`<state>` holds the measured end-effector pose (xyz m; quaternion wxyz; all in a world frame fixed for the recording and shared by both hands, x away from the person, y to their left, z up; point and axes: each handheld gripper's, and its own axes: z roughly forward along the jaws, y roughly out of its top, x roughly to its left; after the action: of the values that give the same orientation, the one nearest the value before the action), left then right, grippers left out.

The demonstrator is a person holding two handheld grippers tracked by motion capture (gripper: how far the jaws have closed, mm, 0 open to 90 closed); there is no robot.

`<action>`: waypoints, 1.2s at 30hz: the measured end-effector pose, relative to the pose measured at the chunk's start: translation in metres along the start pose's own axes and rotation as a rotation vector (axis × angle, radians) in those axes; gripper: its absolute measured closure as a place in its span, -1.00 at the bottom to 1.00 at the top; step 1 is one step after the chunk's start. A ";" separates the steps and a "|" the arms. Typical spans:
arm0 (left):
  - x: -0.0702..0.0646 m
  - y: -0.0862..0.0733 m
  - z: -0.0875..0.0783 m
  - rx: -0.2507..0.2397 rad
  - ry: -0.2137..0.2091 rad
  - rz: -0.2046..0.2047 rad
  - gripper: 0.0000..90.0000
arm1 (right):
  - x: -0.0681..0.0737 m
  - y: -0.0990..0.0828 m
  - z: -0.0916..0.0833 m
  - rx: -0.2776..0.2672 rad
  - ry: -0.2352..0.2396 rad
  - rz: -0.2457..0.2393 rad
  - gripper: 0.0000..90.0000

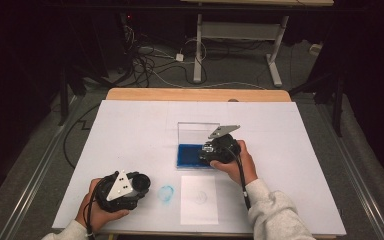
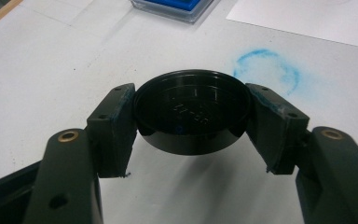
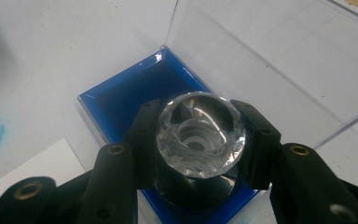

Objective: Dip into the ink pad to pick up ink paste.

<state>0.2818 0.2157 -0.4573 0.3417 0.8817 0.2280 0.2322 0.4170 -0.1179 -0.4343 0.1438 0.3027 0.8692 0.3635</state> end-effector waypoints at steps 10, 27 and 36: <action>0.000 0.000 0.000 0.001 -0.008 -0.003 -0.19 | 0.001 0.001 0.000 0.010 -0.004 -0.013 0.26; 0.003 0.000 -0.004 -0.016 -0.013 -0.013 -0.19 | 0.005 0.012 -0.023 -0.071 0.003 -0.009 0.26; 0.001 0.000 -0.002 -0.004 -0.014 -0.008 -0.19 | 0.021 0.009 -0.055 -0.161 0.028 -0.047 0.26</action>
<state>0.2820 0.2168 -0.4556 0.3460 0.8817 0.2285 0.2249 0.3787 -0.1293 -0.3904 0.1641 0.2646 0.8460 0.4329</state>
